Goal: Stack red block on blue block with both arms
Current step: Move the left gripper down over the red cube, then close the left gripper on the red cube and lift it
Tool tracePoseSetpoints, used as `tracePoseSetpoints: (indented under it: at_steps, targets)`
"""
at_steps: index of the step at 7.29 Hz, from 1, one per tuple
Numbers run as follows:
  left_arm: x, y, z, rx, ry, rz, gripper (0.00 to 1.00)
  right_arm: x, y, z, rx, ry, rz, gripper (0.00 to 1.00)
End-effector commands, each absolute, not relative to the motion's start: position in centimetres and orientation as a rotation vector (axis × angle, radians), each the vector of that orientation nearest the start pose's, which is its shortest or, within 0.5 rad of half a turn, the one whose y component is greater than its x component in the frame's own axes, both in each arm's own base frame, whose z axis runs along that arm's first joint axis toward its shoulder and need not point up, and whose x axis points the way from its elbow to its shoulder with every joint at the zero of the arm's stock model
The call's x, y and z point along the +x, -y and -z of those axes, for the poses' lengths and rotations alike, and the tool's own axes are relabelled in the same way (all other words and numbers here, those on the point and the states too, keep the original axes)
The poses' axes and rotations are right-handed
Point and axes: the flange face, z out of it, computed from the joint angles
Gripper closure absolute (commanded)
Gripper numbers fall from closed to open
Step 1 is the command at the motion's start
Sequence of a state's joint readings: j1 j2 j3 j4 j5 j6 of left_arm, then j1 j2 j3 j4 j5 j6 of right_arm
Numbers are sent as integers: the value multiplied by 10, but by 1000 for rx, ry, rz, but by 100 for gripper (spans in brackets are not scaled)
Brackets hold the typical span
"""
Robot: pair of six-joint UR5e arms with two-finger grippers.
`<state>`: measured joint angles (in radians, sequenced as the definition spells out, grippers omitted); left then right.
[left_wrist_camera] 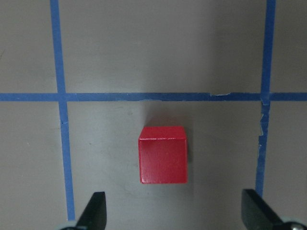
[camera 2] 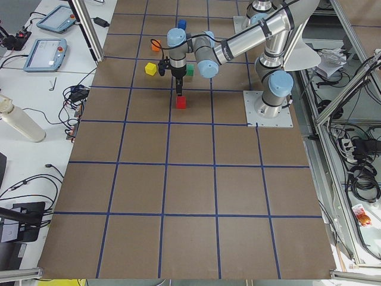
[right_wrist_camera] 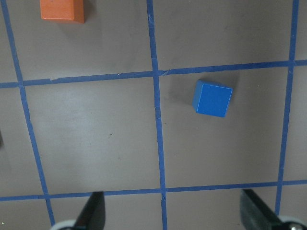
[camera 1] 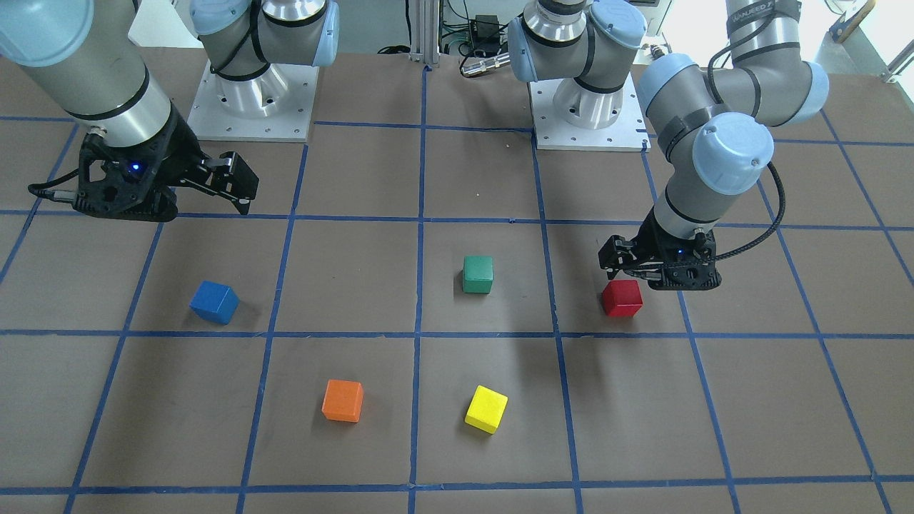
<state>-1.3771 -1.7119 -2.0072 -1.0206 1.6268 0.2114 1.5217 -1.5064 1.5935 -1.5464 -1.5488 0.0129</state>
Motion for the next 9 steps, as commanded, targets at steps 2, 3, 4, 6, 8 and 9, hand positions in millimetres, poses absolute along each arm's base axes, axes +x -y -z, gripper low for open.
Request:
tracePoseSetpoints:
  at_steps: [2, 3, 4, 6, 8, 9]
  targets:
    - [-5, 503, -233, 46, -3110, -142, 0, 110, 512, -442, 95, -3112, -176, 0]
    - [-5, 504, -226, 49, -3114, -160, 0, 110, 512, -442, 97, -3112, -176, 0]
    - [-5, 507, -221, 51, -3115, -158, 0, 110, 512, -442, 95, -3113, -176, 0]
    - [-9, 514, -206, 50, -3171, -137, 0, 110, 512, -441, 95, -3113, -181, 0]
    - [-9, 516, -193, 55, -3177, -172, 11, 110, 512, -441, 93, -3113, -181, 0]
    - [-9, 517, -190, 62, -3176, -180, 51, 110, 512, -441, 92, -3114, -181, 0]
